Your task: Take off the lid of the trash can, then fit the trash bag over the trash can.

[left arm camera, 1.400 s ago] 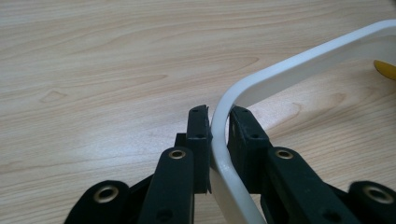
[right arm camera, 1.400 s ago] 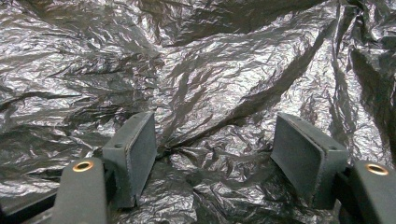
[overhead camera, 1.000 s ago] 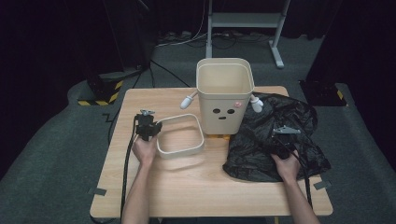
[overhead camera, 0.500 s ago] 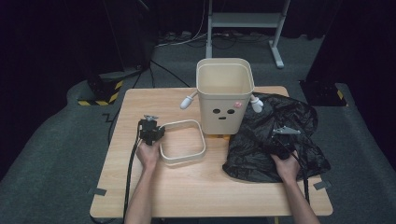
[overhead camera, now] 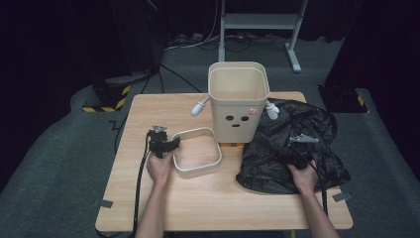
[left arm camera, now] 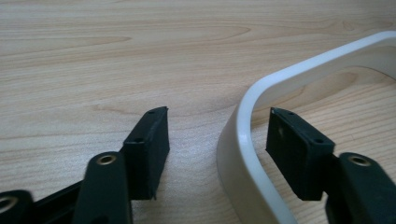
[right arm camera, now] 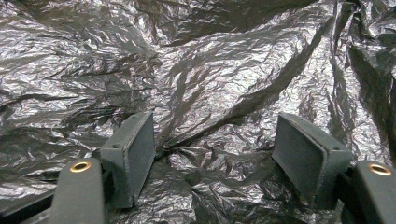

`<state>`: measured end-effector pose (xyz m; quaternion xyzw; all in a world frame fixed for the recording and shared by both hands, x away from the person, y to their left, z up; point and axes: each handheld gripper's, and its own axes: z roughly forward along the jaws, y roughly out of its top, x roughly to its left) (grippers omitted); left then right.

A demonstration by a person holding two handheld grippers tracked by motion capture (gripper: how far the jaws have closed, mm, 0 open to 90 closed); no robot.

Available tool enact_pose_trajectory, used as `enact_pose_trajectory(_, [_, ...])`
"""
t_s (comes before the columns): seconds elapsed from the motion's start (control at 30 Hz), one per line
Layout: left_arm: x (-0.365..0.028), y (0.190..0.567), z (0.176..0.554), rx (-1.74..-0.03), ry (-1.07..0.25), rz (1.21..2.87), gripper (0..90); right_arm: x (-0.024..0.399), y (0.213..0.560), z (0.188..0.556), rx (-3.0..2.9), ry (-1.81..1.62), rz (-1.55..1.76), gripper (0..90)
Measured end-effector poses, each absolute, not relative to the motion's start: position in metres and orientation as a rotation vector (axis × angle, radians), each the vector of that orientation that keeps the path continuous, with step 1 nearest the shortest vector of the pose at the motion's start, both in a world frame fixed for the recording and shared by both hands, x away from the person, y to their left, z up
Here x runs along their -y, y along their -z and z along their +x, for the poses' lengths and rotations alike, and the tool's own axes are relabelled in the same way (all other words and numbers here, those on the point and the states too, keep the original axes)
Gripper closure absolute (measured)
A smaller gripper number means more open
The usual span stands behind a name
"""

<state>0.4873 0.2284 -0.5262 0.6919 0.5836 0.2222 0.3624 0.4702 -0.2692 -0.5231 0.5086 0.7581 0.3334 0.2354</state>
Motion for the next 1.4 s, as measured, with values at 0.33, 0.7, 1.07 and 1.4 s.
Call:
enact_pose_trajectory(0.33, [-0.218, 0.527, 0.488, -1.472, -0.635, 1.885, 25.0, 0.269, 0.523, 0.471, -2.074, -0.904, 1.405, 24.3])
enact_pose_trajectory(0.7, [-0.216, 0.527, 0.488, -1.462, -0.645, 1.906, 23.3, 0.268, 0.523, 0.470, -2.073, -0.903, 1.415, 23.4])
enact_pose_trajectory(1.07, [-0.216, 0.527, 0.488, -1.462, -0.644, 1.906, 23.1, 0.266, 0.501, 0.470, -2.083, -0.970, 1.413, 30.7])
enact_pose_trajectory(1.4, [-0.216, 0.527, 0.489, -1.461, -0.644, 1.907, 23.0, 0.257, 0.481, 0.494, -2.071, -0.983, 1.416, 23.1])
